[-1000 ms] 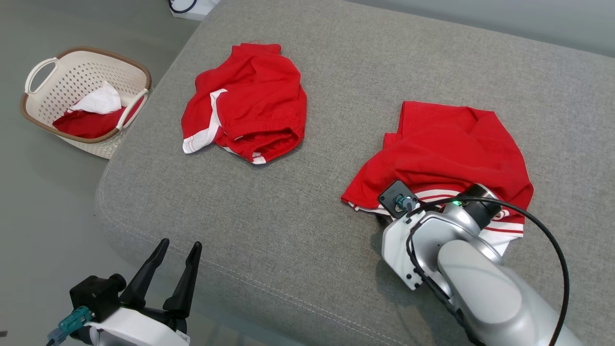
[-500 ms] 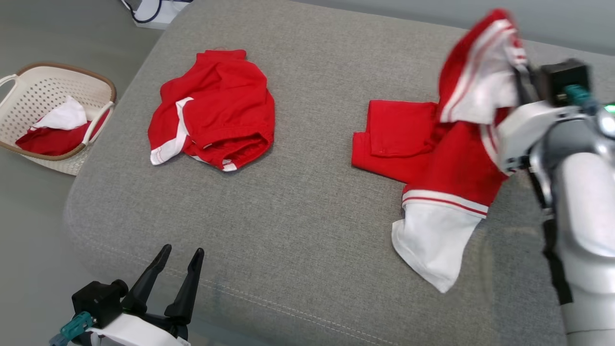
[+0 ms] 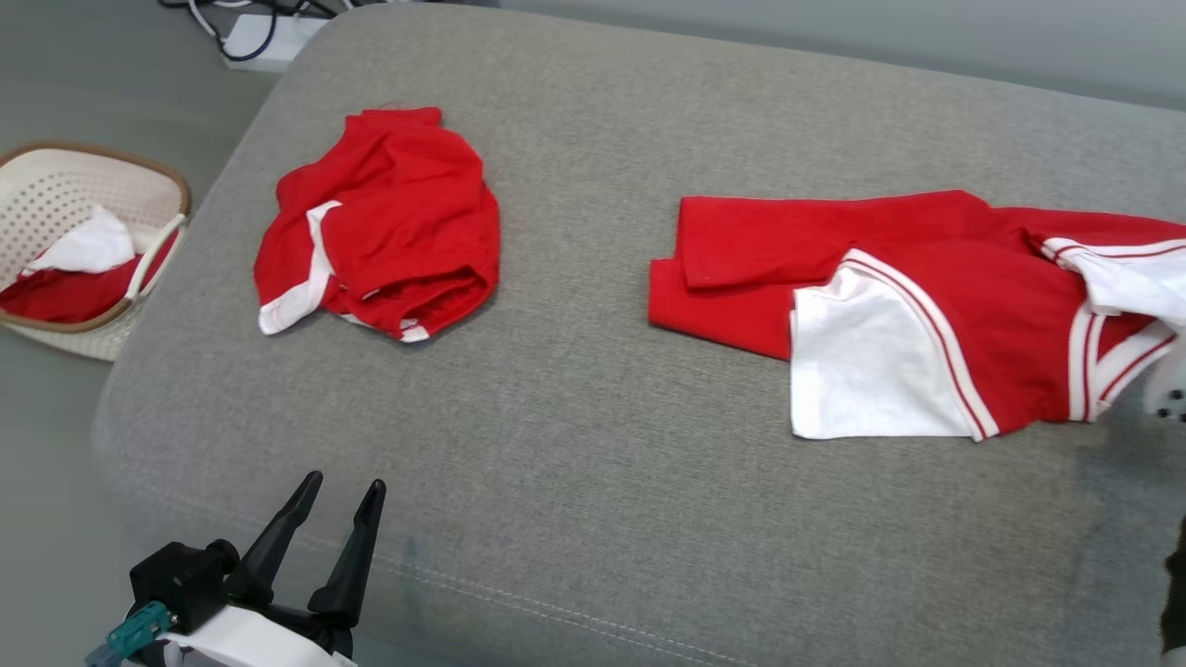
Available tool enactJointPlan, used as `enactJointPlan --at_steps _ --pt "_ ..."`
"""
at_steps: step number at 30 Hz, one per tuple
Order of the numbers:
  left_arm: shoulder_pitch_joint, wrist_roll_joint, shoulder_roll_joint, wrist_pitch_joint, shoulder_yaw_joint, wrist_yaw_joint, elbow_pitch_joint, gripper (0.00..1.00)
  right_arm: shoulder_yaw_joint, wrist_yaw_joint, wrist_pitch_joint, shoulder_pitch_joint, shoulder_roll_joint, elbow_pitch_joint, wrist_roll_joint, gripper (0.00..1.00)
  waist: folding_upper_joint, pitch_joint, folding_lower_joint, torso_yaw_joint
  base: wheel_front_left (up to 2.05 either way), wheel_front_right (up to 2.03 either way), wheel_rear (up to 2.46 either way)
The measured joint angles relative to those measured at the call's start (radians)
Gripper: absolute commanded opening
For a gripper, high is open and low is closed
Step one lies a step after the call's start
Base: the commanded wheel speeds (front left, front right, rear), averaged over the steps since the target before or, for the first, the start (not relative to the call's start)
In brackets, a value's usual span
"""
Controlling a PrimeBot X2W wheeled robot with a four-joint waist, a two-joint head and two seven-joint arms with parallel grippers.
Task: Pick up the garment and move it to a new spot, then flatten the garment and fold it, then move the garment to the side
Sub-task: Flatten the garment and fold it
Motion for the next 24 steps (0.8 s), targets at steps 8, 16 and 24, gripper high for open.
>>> enactJointPlan --at_steps 8,16,24 --pt "0.014 0.019 -0.003 0.000 0.000 0.000 -0.018 1.00 0.509 0.000 -0.094 0.124 0.004 0.024 0.204 1.00 0.0000 -0.019 0.0000 -0.082 0.00 0.00 0.00" --pt "0.022 0.022 -0.009 0.000 -0.005 0.000 -0.025 1.00 0.910 0.000 -0.030 0.234 -0.004 -0.051 0.324 1.00 0.0000 -0.025 0.0000 -0.117 0.00 0.00 0.00" --pt "0.022 0.015 -0.006 0.000 -0.015 0.000 -0.028 1.00 1.019 0.000 0.059 0.234 -0.006 -0.064 0.329 1.00 0.0000 0.006 -0.0001 -0.091 0.00 0.00 0.00"
